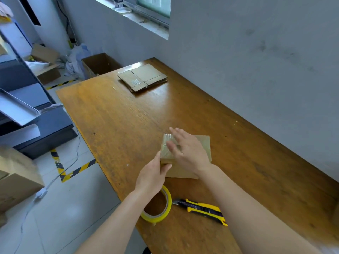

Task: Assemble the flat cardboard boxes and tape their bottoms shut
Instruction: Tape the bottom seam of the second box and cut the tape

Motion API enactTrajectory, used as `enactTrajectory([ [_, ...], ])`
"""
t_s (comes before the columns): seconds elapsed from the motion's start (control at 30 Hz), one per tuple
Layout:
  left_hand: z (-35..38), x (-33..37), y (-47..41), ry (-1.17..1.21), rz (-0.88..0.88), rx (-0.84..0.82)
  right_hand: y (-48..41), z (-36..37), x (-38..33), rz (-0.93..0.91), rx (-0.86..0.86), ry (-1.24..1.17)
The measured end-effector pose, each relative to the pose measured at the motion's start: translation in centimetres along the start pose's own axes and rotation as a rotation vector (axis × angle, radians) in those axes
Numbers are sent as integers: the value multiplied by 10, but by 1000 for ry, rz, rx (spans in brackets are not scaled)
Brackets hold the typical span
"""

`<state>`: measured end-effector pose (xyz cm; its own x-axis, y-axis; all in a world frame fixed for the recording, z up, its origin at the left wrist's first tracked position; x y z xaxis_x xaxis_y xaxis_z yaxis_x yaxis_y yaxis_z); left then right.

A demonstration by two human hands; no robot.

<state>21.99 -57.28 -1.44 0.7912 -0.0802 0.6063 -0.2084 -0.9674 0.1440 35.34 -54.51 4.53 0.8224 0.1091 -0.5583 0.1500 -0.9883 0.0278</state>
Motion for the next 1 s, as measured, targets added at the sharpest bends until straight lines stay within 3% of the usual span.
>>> enactTrajectory([
  [0.1,2,3,-5,222,-58,-191,10,-27,31,223,313,37],
  [0.2,-1,22,-22,650,-183,-173,25,-20,59,616,237,-326],
  [0.3,4,29,-33,743,-332,-176,30,-13,61,660,249,-485],
  [0.5,15,17,-18,887,-632,-438,36,-18,63,757,310,-740],
  [0.63,2,29,-23,1110,-551,-474,50,-27,70,814,483,-905],
  [0.8,-17,46,-41,1247,-363,-283,67,-40,82,796,662,-988],
  [0.9,-14,44,-50,1355,-187,-329,73,-46,86,726,718,-1014],
  [1.0,-8,49,-48,1215,-78,-438,76,-52,85,698,660,-965],
])
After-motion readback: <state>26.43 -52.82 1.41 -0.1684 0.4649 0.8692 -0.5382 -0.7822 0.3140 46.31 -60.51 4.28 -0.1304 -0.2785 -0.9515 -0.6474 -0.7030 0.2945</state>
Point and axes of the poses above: each hand's wrist, its own y-axis away from the middle knuckle, its own z-axis out of the palm, x = y × z, the point moved 5 cm from there along -y, towards the middle knuckle, and after that the axes turned 9 degrees about -y, right-handed, at the moved point
